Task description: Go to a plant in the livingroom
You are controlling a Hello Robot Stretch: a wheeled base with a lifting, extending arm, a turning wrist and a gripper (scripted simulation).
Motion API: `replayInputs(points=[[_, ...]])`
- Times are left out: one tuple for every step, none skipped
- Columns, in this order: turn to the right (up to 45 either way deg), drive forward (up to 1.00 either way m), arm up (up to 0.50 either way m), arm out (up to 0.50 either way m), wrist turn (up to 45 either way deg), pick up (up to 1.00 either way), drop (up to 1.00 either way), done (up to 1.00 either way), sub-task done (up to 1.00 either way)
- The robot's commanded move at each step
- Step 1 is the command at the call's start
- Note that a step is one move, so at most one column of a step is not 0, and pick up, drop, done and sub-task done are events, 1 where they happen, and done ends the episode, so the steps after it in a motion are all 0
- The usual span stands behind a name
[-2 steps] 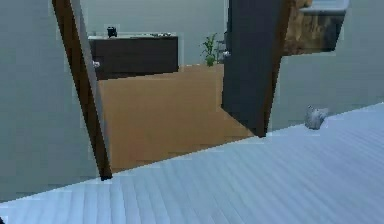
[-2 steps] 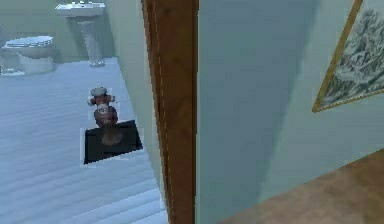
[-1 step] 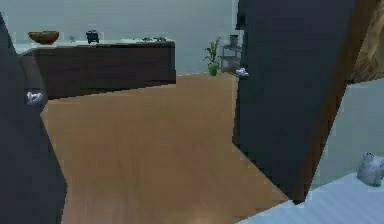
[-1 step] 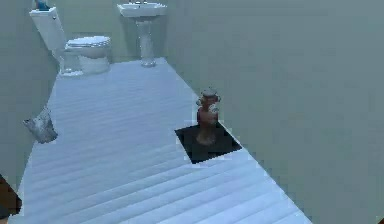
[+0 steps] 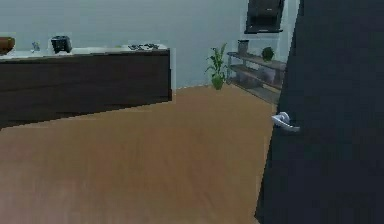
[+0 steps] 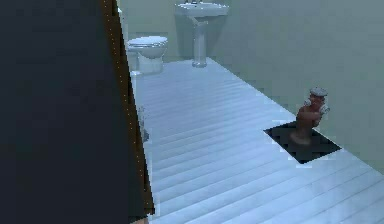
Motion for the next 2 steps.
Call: replayInputs(points=[[3.0,0.0,0.0,0.0,0.0,0.0,0.0,0.0,0.0],[0.0,1.0,0.0,0.0,0.0,0.0,0.0,0.0,0.0]])
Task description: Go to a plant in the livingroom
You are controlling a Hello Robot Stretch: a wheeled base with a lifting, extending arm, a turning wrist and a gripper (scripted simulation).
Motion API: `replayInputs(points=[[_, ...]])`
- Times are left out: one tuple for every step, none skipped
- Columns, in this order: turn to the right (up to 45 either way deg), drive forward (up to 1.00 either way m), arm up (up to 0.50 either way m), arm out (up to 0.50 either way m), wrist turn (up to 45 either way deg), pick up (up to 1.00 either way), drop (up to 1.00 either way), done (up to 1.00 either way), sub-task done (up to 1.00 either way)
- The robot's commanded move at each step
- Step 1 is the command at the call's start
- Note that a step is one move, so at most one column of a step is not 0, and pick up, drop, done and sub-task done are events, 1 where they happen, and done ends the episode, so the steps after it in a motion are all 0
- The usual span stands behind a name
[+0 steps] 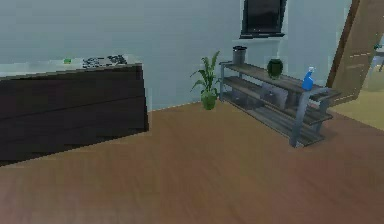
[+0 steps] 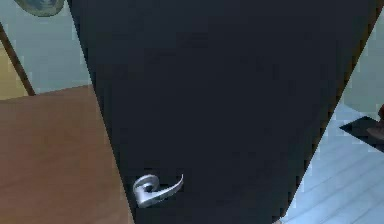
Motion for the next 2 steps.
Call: replayInputs(points=[[12.0,0.0,0.0,0.0,0.0,0.0,0.0,0.0,0.0],[0.0,0.1,0.0,0.0,0.0,0.0,0.0,0.0,0.0]])
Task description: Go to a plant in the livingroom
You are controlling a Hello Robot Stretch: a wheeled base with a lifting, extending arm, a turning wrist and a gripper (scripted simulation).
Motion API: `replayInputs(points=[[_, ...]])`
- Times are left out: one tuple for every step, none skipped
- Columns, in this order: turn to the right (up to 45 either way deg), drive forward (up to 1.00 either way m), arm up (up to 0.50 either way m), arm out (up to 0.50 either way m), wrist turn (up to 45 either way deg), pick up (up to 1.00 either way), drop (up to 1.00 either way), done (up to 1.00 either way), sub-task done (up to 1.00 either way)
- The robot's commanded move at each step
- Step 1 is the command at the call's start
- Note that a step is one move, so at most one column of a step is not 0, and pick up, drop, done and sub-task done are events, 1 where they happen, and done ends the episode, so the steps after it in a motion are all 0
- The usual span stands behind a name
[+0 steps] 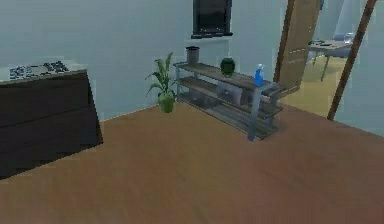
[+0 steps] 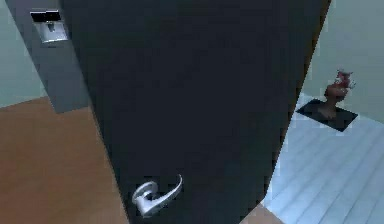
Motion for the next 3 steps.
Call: replayInputs(points=[[-27.0,0.0,0.0,0.0,0.0,0.0,0.0,0.0,0.0],[0.0,0.4,0.0,0.0,0.0,0.0,0.0,0.0,0.0],[45.0,0.0,0.0,0.0,0.0,0.0,0.0,0.0,0.0]])
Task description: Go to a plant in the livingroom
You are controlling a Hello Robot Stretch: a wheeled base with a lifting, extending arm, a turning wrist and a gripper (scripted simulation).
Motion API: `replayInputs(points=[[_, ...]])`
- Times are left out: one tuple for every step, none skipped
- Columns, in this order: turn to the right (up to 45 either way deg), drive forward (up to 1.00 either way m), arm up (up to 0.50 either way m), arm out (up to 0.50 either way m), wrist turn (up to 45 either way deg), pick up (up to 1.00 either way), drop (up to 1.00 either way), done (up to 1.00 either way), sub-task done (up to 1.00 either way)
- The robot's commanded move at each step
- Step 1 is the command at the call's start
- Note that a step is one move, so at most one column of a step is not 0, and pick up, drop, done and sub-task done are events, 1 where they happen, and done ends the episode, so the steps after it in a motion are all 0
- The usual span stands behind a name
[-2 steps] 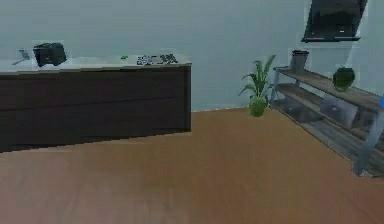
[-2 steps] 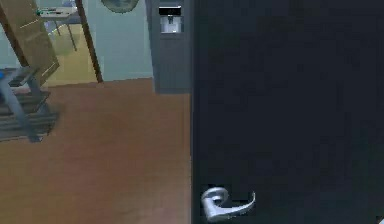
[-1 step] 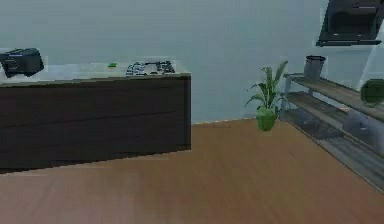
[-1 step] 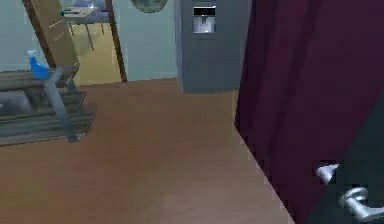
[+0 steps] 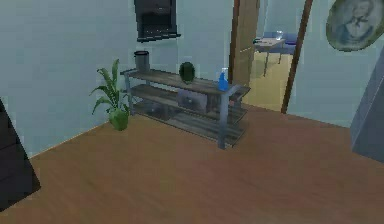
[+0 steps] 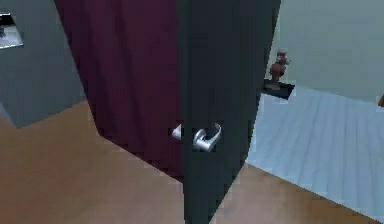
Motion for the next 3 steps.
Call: replayInputs(points=[[33.0,0.0,0.0,0.0,0.0,0.0,0.0,0.0,0.0],[0.0,1.0,0.0,0.0,0.0,0.0,0.0,0.0,0.0],[0.0,1.0,0.0,0.0,0.0,0.0,0.0,0.0,0.0]])
